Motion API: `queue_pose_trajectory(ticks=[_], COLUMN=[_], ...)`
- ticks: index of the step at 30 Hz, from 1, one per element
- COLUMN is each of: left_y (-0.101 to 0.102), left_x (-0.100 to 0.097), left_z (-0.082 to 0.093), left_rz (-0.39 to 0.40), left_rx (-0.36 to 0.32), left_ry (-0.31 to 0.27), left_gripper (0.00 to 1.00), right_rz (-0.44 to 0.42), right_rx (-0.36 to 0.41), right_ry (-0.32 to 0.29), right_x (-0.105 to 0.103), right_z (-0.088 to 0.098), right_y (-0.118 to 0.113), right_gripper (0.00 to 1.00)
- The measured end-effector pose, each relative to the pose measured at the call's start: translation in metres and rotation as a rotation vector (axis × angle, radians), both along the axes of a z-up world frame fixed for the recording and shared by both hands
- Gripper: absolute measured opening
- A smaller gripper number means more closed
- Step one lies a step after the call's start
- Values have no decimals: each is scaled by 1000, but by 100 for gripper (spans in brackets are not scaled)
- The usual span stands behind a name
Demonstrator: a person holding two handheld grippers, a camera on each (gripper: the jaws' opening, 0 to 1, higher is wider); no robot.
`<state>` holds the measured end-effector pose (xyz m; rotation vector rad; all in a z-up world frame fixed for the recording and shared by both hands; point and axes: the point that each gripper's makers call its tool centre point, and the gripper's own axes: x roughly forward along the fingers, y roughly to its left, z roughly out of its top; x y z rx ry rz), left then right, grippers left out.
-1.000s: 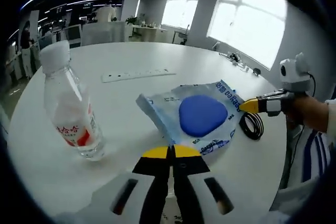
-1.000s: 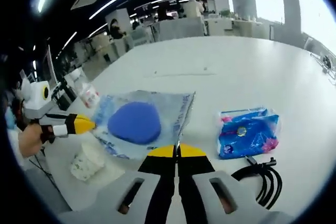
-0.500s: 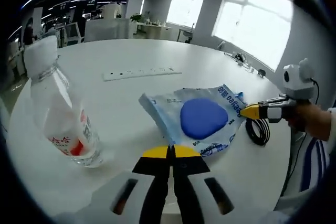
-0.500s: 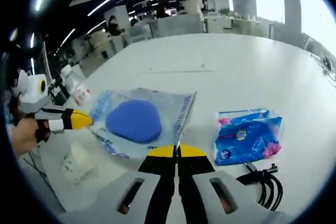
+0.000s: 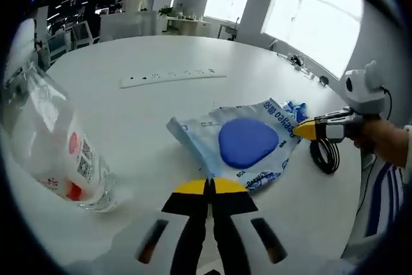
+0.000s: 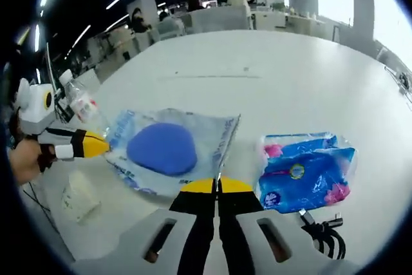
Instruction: Arrange the tabletop items into an orderly group along one side of the table until the central work area is clear of visible clutter.
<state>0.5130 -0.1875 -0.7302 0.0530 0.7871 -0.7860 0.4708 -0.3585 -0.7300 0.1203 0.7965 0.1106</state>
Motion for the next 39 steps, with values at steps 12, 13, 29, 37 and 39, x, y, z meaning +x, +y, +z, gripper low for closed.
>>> queue_pose_trajectory(ticks=[12, 13, 29, 37, 39], left_y=[2, 2, 4, 5, 5], left_x=[-2, -2, -3, -2, -2], left_z=[-11, -12, -25, -28, -28], left_rz=[4, 4, 27, 56, 56], left_rx=[9, 9, 23, 4, 6], left_ry=[25, 27, 30, 37, 35], left_gripper=[0, 0, 0, 0, 1], right_rz=[23, 23, 89, 104, 92], right_rx=[-26, -27, -108, -142, -136], right_ry=[44, 45, 75, 78, 76], right_x=[-2, -2, -5, -4, -4], right_z=[-14, -15, -28, -32, -31], right_y=[-2, -2, -2, 0, -1], right_gripper=[0, 0, 0, 0, 1])
